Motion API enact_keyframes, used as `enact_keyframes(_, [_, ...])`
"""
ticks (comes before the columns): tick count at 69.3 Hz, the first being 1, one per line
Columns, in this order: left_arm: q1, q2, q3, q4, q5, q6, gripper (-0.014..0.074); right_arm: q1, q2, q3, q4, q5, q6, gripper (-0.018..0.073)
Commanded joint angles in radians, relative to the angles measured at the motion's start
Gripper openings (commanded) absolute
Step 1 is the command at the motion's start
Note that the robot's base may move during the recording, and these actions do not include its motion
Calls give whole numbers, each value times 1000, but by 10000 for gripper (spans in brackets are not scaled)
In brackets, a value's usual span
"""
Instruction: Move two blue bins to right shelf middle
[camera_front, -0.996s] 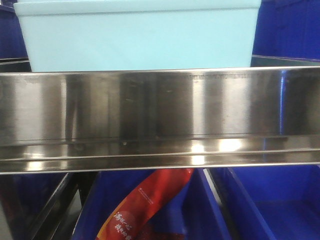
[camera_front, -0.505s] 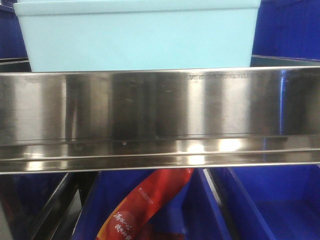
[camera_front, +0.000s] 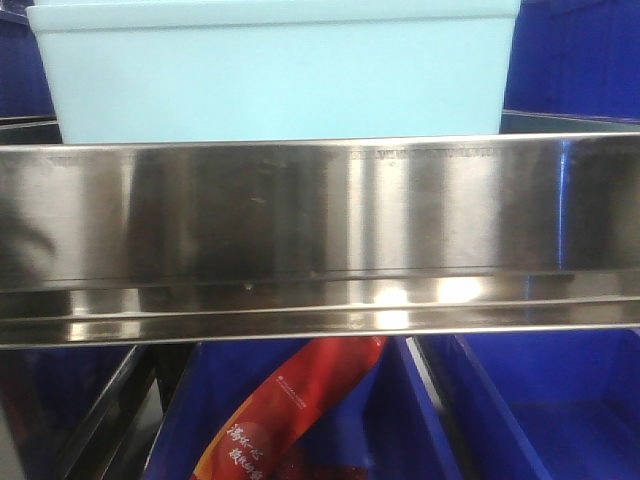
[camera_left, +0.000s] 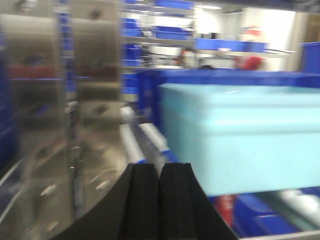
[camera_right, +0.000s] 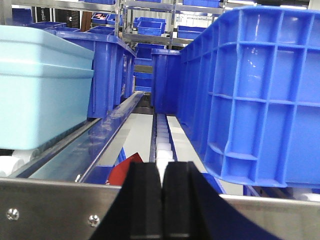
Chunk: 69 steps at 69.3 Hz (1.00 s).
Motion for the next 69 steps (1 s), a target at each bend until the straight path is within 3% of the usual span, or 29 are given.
enact_keyframes(1, [64, -22, 69, -32, -36, 20, -111, -5, -3, 0, 5, -14, -1, -163])
enact_keyframes(11, [143, -22, 142, -64, -89, 20, -111, -5, -3, 0, 5, -14, -1, -163])
enact_keyframes(22, [162, -22, 196, -62, -256, 45, -111, -5, -3, 0, 5, -14, -1, -163])
enact_keyframes(30, [150, -22, 196, -62, -222, 97, -111, -5, -3, 0, 5, -14, -1, -163])
enact_keyframes(69, [150, -22, 196, -64, -222, 97, -111, -5, -3, 0, 5, -14, -1, -163])
